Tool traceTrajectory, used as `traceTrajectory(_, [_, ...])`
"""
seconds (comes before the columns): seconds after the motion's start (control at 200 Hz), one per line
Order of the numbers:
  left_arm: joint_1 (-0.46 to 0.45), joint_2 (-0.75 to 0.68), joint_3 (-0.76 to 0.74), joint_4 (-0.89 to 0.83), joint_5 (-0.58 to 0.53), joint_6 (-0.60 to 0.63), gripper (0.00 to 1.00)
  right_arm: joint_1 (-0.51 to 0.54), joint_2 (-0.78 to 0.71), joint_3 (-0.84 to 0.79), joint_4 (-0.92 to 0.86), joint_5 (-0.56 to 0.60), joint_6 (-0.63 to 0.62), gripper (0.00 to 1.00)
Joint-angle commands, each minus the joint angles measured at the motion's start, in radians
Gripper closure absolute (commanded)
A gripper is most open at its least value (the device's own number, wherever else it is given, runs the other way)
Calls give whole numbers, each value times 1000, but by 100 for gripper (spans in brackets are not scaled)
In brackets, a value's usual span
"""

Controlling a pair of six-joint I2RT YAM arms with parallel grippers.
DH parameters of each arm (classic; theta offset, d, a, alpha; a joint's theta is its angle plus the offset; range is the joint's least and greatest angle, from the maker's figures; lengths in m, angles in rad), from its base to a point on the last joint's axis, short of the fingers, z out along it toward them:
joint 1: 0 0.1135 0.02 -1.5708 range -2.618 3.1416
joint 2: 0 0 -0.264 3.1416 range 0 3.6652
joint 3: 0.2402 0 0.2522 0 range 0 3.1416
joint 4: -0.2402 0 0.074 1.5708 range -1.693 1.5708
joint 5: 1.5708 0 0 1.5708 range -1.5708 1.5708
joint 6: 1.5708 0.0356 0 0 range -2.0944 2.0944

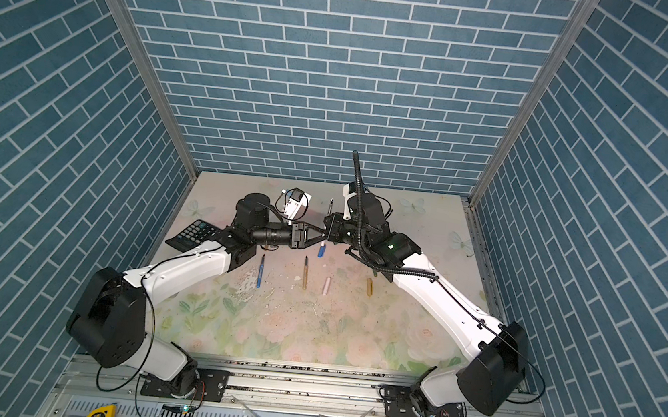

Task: Insert the pens into the pen caps
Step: 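Pass the pink pen from the right gripper to the left gripper, then hold the pen upright in the left gripper while the right gripper reaches the pink cap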

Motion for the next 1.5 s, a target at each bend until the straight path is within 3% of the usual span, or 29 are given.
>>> traceTrajectory(0.0, [-6, 6, -20, 84, -5, -35, 71, 8, 6, -13, 15, -18, 34, 91])
traceTrajectory(0.32, [-5, 3, -30, 130, 2, -62, 96, 8, 10, -5, 8, -31, 43, 89])
traceTrajectory(0.495, [-4, -17, -37, 94, -40, -27, 100, 7, -21, 3, -16, -18, 30, 70])
traceTrajectory(0.575, [-4, -46, -36, 14, -104, 43, 100, 8, -57, -2, -41, 18, 13, 63])
traceTrajectory(0.75, [-3, -166, -40, -161, -324, 250, 100, 6, -166, -64, -125, 138, -19, 60])
traceTrajectory(0.87, [-3, -264, -93, -135, -405, 365, 100, -6, -195, -155, -166, 161, -19, 60])
traceTrajectory(1.005, [-4, -353, -141, -73, -426, 441, 100, -12, -83, -178, -273, 129, -41, 59])
traceTrajectory(1.11, [-4, -415, -155, -69, -478, 470, 100, -2, 76, -145, -351, 84, -73, 43])
traceTrajectory(1.15, [-4, -448, -175, -49, -512, 469, 100, 7, 135, -132, -364, 76, -82, 33])
traceTrajectory(1.18, [-4, -470, -196, -25, -539, 467, 100, 17, 173, -120, -375, 79, -83, 31])
traceTrajectory(1.28, [-4, -527, -246, 25, -619, 451, 100, 49, 279, -81, -377, 88, -98, 29])
traceTrajectory(1.4, [-4, -536, -249, 23, -621, 434, 100, 62, 357, -48, -368, 87, -89, 30])
traceTrajectory(1.495, [-4, -519, -234, 14, -592, 410, 100, 63, 396, -36, -356, 79, -79, 42])
